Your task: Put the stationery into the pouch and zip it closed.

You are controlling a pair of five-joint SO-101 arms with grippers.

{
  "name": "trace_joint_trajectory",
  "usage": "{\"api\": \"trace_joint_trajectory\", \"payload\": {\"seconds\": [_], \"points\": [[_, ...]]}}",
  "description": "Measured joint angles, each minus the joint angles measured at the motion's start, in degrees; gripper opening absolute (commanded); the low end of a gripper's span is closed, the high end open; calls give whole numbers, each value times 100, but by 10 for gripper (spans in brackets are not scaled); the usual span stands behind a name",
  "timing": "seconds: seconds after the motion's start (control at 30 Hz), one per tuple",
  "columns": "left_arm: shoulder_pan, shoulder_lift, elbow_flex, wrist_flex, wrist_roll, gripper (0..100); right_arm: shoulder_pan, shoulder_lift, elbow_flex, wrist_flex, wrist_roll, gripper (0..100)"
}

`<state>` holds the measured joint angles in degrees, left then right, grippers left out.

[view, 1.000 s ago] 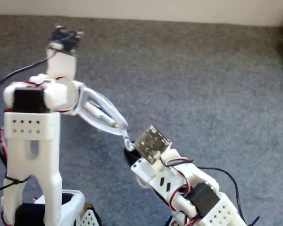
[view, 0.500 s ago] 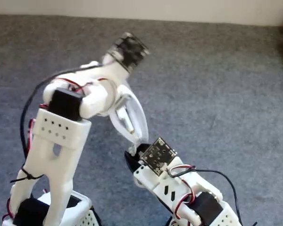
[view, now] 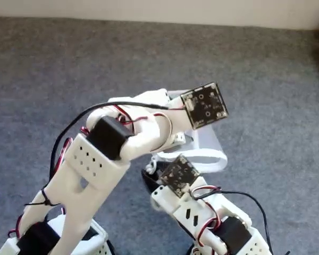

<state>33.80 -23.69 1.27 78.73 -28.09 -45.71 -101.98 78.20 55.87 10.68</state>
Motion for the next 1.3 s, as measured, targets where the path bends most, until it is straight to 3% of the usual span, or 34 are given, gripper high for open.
{"api": "trace_joint_trajectory", "payload": {"seconds": [0.27,0.4,0.6,1.0,1.17,1.3], "points": [[-290,9,-149,35,0,259,738,-9,0,0,0,5],[-659,9,-404,387,-26,259,1081,-9,0,0,0,5],[-677,0,-624,1002,-79,258,1723,-9,0,0,0,5],[-659,-378,-114,1301,-325,232,1978,-9,-580,624,0,5],[-668,-1407,1301,536,-352,247,1996,-9,-615,651,0,5],[-651,-2233,2831,-624,-352,267,1996,-114,-615,659,0,5]]}}
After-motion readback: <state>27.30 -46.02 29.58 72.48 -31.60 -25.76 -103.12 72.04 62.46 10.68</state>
